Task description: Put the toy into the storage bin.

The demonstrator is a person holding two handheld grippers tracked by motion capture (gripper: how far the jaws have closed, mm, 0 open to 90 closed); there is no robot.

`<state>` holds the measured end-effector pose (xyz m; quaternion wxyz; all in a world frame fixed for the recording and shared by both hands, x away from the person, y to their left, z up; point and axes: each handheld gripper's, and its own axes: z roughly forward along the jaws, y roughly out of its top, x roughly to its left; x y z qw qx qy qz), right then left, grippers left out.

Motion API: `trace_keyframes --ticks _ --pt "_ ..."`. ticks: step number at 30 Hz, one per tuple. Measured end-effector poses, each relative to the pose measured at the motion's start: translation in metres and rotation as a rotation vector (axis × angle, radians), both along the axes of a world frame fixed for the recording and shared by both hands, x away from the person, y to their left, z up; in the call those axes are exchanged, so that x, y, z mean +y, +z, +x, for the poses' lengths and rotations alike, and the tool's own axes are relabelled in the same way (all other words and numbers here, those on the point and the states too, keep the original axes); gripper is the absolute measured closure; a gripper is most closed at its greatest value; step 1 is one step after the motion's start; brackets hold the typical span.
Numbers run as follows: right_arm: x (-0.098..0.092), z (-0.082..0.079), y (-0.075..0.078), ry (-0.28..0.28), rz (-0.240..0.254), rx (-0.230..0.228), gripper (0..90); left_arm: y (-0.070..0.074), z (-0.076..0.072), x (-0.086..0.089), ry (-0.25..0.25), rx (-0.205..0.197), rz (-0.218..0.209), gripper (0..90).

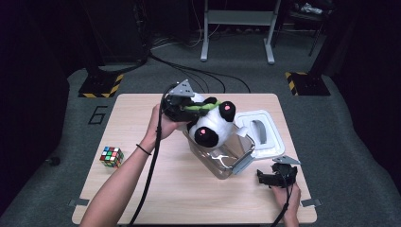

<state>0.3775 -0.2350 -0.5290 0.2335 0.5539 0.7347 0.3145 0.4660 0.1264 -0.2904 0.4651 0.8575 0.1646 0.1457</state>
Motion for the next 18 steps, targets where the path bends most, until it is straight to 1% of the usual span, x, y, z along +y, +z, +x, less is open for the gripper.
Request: trace_keyframes --ticks 2,3,4,5,6,8,9,10,11,15,18 --pt "0.0 0.0 0.0 -0.001 0.0 0.002 0.6 -0.003 0.0 -0.01 -0.023 0.006 0.011 72.2" --pt "0.0 0.0 0.0 -0.002 0.0 0.002 0.6 -0.005 0.0 -0.015 -0.03 0.001 0.02 72.1" --pt "0.0 0.0 0.0 -0.006 0.006 0.001 0.6 -0.01 0.0 -0.024 -0.046 0.011 0.033 72.1" --pt "0.001 0.0 0.0 -0.016 0.011 -0.001 0.6 -0.012 0.0 -0.028 -0.049 0.012 0.035 72.1" --pt "0.001 0.0 0.0 -0.016 0.011 -0.001 0.6 -0.012 0.0 -0.028 -0.049 0.012 0.035 72.1" --pt "0.001 0.0 0.0 -0.015 0.011 -0.001 0.6 -0.016 0.0 -0.035 -0.066 0.023 0.05 72.1" --pt "0.001 0.0 0.0 -0.015 0.01 -0.001 0.6 -0.019 -0.001 -0.038 -0.072 0.023 0.051 72.1" --pt "0.001 0.0 0.0 -0.015 0.01 -0.002 0.6 -0.021 -0.002 -0.041 -0.077 0.019 0.065 72.1" --pt "0.001 0.0 0.0 -0.016 0.01 -0.001 0.6 -0.023 -0.002 -0.044 -0.079 0.017 0.07 72.1" --pt "0.001 0.0 0.0 -0.015 0.01 -0.001 0.5 -0.035 -0.001 -0.048 -0.086 0.05 0.085 72.0" --pt "0.001 0.0 0.0 -0.016 0.01 -0.001 0.5 -0.042 -0.003 -0.052 -0.098 0.051 0.108 72.0"
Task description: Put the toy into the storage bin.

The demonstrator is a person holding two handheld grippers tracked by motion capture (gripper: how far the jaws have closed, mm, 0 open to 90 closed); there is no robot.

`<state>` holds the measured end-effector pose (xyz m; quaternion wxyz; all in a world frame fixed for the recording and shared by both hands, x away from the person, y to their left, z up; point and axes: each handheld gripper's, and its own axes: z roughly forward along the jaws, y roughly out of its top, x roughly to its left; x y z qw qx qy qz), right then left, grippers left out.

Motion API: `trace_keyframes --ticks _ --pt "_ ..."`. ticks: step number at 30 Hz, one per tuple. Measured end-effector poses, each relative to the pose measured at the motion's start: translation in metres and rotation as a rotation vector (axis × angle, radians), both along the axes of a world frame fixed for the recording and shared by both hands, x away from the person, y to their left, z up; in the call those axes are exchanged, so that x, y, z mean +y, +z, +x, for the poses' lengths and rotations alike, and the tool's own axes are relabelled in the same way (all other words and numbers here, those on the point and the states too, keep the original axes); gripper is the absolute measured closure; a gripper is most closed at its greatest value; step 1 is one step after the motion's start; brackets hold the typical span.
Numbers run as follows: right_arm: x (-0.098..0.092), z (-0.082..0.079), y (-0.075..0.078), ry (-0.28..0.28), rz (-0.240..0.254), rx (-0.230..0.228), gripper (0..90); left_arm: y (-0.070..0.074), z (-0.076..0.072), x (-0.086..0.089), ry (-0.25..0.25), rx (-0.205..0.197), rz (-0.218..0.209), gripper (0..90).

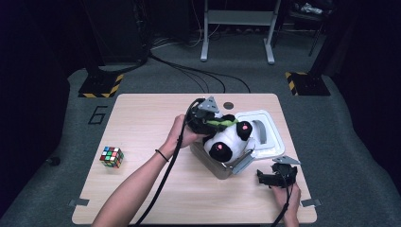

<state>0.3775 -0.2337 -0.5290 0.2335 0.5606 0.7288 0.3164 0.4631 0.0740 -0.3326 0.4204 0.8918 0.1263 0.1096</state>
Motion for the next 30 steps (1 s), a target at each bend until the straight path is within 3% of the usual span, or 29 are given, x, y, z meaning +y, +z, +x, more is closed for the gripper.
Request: trace_keyframes --ticks 5,13,20,22,23,24,26,28,30 --pt "0.0 0.0 0.0 0.001 -0.001 -0.001 0.5 -0.01 0.0 -0.005 0.003 0.04 0.011 71.9" --pt "0.0 0.0 0.0 0.007 -0.001 0.002 0.5 -0.017 0.002 -0.007 0.029 0.065 -0.022 71.8" --pt "0.0 0.0 0.0 0.007 -0.004 0.0 0.5 -0.028 0.001 -0.018 0.035 0.08 0.015 67.1" --pt "0.0 0.0 0.0 0.007 -0.004 0.0 0.5 -0.027 0.0 -0.017 0.034 0.081 0.019 50.4" --pt "0.0 0.0 0.0 0.007 -0.004 0.0 0.5 -0.024 -0.001 -0.015 0.042 0.077 0.004 44.9" --pt "0.0 0.0 0.0 0.007 -0.004 0.0 0.5 -0.02 -0.002 -0.011 0.057 0.062 -0.011 44.9" --pt "0.0 0.0 0.0 0.007 -0.004 0.0 0.5 -0.012 -0.004 -0.002 0.099 0.039 -0.044 29.2" --pt "0.0 0.0 0.0 0.007 -0.004 0.0 0.5 -0.005 -0.003 0.01 0.137 0.037 -0.072 25.7" --pt "0.0 0.0 0.0 0.007 -0.004 0.0 0.5 -0.004 0.002 0.021 0.195 0.04 -0.072 20.5"
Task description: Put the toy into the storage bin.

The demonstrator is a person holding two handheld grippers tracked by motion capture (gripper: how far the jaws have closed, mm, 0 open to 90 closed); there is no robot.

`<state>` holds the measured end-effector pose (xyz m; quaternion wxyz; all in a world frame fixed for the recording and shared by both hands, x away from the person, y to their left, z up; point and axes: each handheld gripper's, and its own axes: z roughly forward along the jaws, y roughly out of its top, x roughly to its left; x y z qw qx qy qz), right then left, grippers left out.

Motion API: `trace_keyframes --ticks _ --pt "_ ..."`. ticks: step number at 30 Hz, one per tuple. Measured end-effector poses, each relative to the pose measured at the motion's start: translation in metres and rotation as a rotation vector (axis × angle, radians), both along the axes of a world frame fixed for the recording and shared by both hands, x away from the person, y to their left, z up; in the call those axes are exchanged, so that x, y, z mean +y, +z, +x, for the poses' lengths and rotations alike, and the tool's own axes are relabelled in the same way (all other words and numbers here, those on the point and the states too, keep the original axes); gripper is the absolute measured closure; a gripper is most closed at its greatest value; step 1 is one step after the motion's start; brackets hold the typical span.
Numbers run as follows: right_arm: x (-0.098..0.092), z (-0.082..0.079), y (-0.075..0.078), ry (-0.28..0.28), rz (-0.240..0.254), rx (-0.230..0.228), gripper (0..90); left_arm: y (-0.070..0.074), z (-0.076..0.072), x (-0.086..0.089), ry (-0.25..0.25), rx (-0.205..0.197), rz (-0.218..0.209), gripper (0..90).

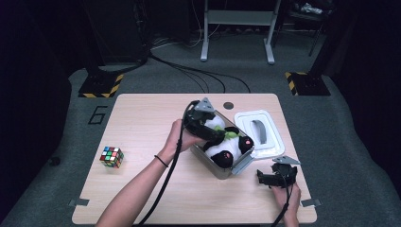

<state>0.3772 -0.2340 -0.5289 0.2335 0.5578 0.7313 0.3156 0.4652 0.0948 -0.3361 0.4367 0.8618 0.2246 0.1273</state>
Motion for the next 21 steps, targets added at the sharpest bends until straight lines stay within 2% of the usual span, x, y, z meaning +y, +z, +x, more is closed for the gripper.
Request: trace_keyframes --ticks 2,3,4,5,7,14,16,18,21 --pt "0.0 0.0 0.0 -0.002 0.0 -0.001 0.5 -0.004 0.007 0.008 0.025 0.033 0.012 18.1" --pt "0.0 0.0 0.0 -0.006 0.001 -0.002 0.5 -0.012 0.011 0.01 0.032 0.062 0.037 17.1" --pt "0.0 0.0 0.0 -0.006 0.001 -0.002 0.5 -0.012 0.011 0.01 0.032 0.062 0.037 16.8" --pt "0.0 0.0 0.0 -0.006 0.0 -0.002 0.5 -0.02 0.013 0.009 0.037 0.08 0.07 17.3" --pt "0.0 0.0 0.0 -0.006 0.0 -0.002 0.5 -0.025 0.014 0.007 0.046 0.078 0.085 17.5" --pt "0.0 0.0 0.0 0.003 -0.003 0.001 0.5 -0.052 0.021 0.006 0.08 0.143 0.158 18.2" --pt "0.0 0.0 0.0 0.002 -0.003 0.001 0.5 -0.054 0.023 0.008 0.087 0.156 0.15 18.1" --pt "0.0 0.0 0.0 0.002 -0.003 0.001 0.5 -0.05 0.022 0.01 0.096 0.15 0.14 17.5" --pt "0.0 0.0 0.0 0.002 -0.003 0.001 0.5 -0.038 0.015 0.015 0.101 0.138 0.089 15.3"
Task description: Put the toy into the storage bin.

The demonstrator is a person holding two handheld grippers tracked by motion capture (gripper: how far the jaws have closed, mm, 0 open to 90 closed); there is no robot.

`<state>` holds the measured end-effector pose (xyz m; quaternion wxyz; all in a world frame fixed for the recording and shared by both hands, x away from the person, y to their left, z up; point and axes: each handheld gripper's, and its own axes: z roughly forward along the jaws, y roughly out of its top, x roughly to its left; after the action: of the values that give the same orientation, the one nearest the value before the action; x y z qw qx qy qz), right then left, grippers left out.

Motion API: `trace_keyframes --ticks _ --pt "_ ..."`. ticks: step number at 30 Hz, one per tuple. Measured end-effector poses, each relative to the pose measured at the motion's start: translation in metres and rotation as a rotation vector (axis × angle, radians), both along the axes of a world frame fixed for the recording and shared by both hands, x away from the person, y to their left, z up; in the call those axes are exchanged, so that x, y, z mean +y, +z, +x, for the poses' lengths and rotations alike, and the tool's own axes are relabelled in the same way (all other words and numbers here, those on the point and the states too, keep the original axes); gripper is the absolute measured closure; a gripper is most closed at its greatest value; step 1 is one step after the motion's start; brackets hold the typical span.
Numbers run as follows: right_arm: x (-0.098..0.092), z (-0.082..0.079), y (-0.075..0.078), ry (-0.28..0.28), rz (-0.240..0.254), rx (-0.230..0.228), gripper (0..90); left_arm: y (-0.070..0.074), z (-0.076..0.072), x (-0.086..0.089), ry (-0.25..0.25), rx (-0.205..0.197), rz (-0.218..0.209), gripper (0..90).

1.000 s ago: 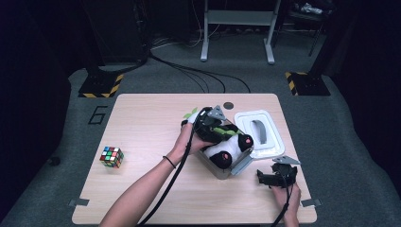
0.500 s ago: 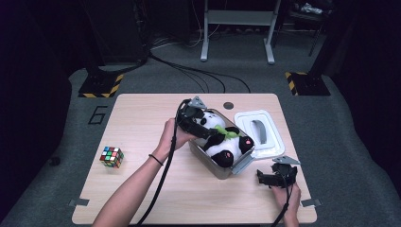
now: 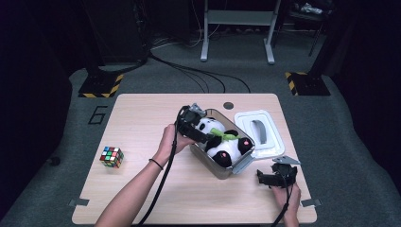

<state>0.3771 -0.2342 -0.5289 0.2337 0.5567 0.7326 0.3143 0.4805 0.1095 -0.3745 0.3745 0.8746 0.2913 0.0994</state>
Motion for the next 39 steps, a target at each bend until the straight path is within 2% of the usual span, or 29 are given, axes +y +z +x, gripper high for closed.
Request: trace_keyframes --ticks 2,4,7,12,17,18,26,28,31,32,33,35,37,39 --pt "0.0 0.0 0.0 0.0 0.0 0.0 0.5 0.012 -0.011 -0.003 -0.021 -0.016 -0.031 14.5" --pt "0.0 0.0 0.0 0.0 0.0 0.0 0.5 0.015 -0.015 -0.005 -0.032 -0.028 -0.028 14.0" --pt "0.0 0.0 0.0 0.0 0.0 0.0 0.5 0.017 -0.023 -0.013 -0.056 -0.019 -0.019 10.3" --pt "0.0 0.0 0.0 0.0 0.0 0.0 0.5 0.009 -0.028 -0.024 -0.076 0.022 0.0 5.9" --pt "0.0 0.0 0.0 0.0 0.0 0.0 0.5 -0.002 -0.031 -0.032 -0.081 0.043 0.038 3.3" --pt "0.0 0.0 0.0 0.0 0.0 0.0 0.5 -0.004 -0.032 -0.033 -0.078 0.044 0.038 3.3" --pt "0.0 0.0 0.0 0.0 0.0 0.0 0.5 -0.019 -0.035 -0.044 -0.065 0.026 0.132 3.5" --pt "0.0 0.0 0.0 0.0 0.0 0.0 0.5 -0.021 -0.035 -0.045 -0.066 0.029 0.143 3.5" --pt "0.0 0.0 0.0 0.0 0.0 0.0 0.5 -0.02 -0.033 -0.041 -0.073 0.044 0.114 5.4" --pt "0.0 0.0 0.0 0.0 0.0 0.0 0.5 -0.014 -0.031 -0.035 -0.065 0.038 0.079 6.0" --pt "0.0 0.0 0.0 0.0 0.0 0.0 0.5 -0.014 -0.031 -0.035 -0.065 0.038 0.079 6.0" --pt "0.0 0.0 0.0 0.0 0.0 0.0 0.5 -0.006 -0.027 -0.029 -0.036 0.019 0.052 6.0" --pt "0.0 0.0 0.0 0.0 0.0 0.0 0.5 -0.002 -0.02 -0.025 -0.013 0.014 0.045 5.8" --pt "0.0 0.0 0.0 0.0 0.0 0.0 0.5 -0.002 -0.012 -0.024 -0.002 0.028 0.054 5.8"
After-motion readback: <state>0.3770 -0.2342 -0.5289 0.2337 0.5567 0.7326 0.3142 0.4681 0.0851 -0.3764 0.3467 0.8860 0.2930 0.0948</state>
